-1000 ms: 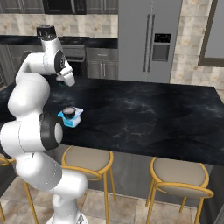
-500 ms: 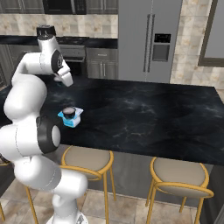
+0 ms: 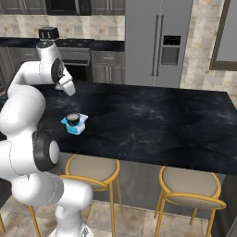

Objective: Stack the yogurt containers by placing the smaller containers on top of the larger containers.

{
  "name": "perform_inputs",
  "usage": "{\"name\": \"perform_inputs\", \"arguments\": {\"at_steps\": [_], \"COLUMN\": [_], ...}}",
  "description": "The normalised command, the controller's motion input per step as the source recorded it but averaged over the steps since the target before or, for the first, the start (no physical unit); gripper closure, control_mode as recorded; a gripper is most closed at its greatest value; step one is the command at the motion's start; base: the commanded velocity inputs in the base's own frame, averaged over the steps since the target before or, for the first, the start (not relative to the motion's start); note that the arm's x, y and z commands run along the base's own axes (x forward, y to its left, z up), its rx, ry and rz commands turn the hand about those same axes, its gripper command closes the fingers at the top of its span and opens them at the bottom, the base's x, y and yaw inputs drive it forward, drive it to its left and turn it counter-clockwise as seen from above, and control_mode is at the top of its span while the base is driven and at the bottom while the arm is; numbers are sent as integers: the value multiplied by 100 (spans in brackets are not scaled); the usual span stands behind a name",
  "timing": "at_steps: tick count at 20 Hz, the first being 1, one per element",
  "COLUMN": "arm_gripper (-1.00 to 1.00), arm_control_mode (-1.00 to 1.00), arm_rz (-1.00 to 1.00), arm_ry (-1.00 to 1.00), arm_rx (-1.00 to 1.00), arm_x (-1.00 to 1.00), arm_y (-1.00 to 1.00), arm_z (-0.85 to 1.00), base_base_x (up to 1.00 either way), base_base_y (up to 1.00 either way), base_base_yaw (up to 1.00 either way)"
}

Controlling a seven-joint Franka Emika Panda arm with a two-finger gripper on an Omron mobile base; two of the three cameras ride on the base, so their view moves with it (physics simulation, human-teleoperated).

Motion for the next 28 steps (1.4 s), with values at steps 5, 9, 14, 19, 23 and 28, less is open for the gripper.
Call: {"name": "perform_inputs", "arguments": {"at_steps": [5, 9, 14, 19, 23, 28], "arm_gripper": [100, 100, 100, 100, 100, 100], "arm_control_mode": [-100, -100, -100, -100, -100, -100], "arm_rz": [0, 0, 0, 0, 0, 0], "arm_ry": [-1, -1, 0, 0, 0, 0], "arm_rx": [0, 0, 0, 0, 0, 0], "arm_x": [0, 0, 0, 3, 6, 9], "arm_y": [0, 0, 0, 0, 1, 4], "arm_z": [-18, -18, -22, -22, -21, -23], "base_base_x": [0, 0, 0, 0, 0, 0], "base_base_y": [0, 0, 0, 0, 0, 0], "base_base_yaw": [0, 0, 0, 0, 0, 0]}}
